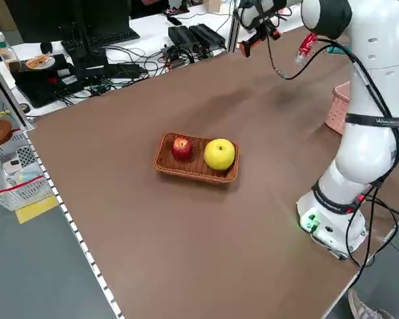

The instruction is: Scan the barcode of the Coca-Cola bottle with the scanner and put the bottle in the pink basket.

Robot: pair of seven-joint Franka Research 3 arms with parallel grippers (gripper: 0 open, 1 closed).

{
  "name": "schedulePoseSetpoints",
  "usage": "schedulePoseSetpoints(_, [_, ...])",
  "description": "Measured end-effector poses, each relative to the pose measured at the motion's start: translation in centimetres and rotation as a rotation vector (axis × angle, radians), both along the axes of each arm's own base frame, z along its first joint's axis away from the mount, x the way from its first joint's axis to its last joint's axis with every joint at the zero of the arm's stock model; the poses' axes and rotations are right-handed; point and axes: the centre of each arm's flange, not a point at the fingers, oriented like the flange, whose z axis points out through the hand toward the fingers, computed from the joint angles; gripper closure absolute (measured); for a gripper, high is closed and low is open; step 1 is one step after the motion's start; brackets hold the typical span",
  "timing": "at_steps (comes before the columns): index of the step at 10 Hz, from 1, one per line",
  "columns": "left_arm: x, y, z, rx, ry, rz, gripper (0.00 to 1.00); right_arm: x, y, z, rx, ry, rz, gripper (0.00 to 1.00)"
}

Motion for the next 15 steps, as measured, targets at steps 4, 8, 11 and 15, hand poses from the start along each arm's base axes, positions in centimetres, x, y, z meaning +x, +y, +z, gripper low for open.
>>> schedulePoseSetpoints(4, [-1.0, -1.3, -1.2, 0.005, 0.006, -0.011, 0.63, 1.3, -1.5, -1.9, 0.044, 0.045, -0.074, 0.68])
schedulePoseSetpoints(8, [-1.2, -0.1, -2.9, 0.027, 0.014, 0.012, 0.63, 3.4, -4.7, -2.6, 0.123, 0.079, -0.147, 0.68])
schedulePoseSetpoints(11, [-1.3, 0.0, -2.4, 0.029, 0.005, 0.014, 0.63, 3.6, -4.7, -2.4, 0.165, 0.065, -0.136, 0.68])
schedulePoseSetpoints(15, [-1.4, 0.0, -2.0, 0.031, -0.002, 0.014, 0.63, 4.1, -4.2, -2.5, 0.170, 0.058, -0.133, 0.68])
